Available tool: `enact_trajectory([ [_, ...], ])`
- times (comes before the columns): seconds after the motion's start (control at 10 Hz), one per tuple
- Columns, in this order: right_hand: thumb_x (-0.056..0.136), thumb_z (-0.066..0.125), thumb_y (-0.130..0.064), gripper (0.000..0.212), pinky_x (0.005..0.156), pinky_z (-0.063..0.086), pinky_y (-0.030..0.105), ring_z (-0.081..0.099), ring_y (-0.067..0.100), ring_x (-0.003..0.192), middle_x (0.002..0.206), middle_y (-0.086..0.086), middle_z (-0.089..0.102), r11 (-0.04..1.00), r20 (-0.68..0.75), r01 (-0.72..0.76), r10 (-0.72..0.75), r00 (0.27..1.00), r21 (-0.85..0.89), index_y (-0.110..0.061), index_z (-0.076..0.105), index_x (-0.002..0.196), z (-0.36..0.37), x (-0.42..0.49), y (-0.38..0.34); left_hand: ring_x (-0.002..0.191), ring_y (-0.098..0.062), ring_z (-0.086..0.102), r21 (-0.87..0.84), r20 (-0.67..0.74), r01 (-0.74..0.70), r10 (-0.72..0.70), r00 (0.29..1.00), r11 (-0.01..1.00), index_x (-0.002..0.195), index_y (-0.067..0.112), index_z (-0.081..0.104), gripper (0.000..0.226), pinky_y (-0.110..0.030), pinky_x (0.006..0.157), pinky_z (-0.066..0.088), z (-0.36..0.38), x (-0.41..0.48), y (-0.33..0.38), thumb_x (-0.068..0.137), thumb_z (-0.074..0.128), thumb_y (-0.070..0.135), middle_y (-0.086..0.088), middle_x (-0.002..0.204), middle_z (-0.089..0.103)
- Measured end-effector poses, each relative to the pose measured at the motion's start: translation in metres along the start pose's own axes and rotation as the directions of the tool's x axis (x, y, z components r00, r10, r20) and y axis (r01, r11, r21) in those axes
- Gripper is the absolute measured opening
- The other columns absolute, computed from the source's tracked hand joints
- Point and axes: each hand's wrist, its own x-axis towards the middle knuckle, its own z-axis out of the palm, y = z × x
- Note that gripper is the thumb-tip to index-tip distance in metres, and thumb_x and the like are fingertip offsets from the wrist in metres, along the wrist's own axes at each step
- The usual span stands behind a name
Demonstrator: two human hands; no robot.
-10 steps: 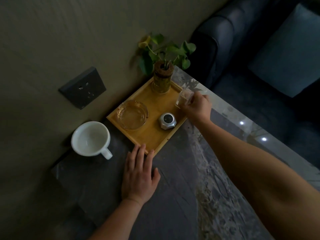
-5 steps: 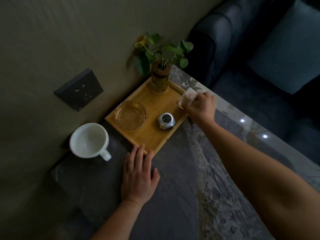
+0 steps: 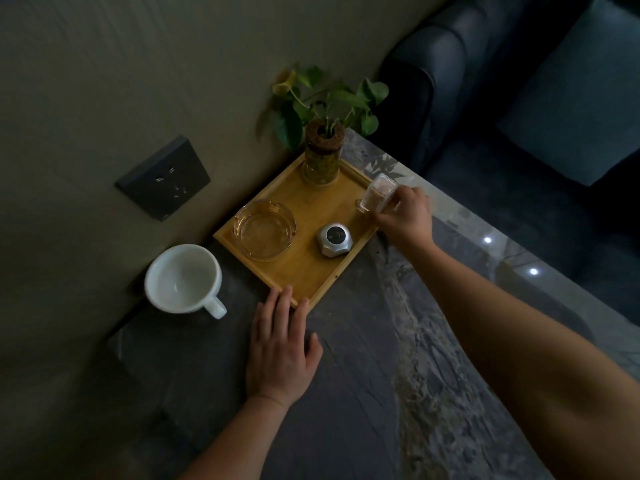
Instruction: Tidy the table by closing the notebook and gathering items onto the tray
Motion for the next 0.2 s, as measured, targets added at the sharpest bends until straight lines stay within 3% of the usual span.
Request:
enact_trajectory([
  [0.2,0.071,0.080,-0.045,0.076,0.097,0.044,0.038,0.044,0.022,0.119,0.127,0.004,0.051,0.998,-0.047,-0.010,0.014,0.999,0.069,-0.023,0.048,0.136,-0.005,-0.015,0.012,0.147,-0.032,0.024,-0.037,-0.049,-0.012,0.010,0.999,0.999,0.141,0.020,0.044,0.058,-0.054,0.113,0.032,0.000,0.000,0.000,0.087,0.052,0.040,-0.012,0.155,0.035],
])
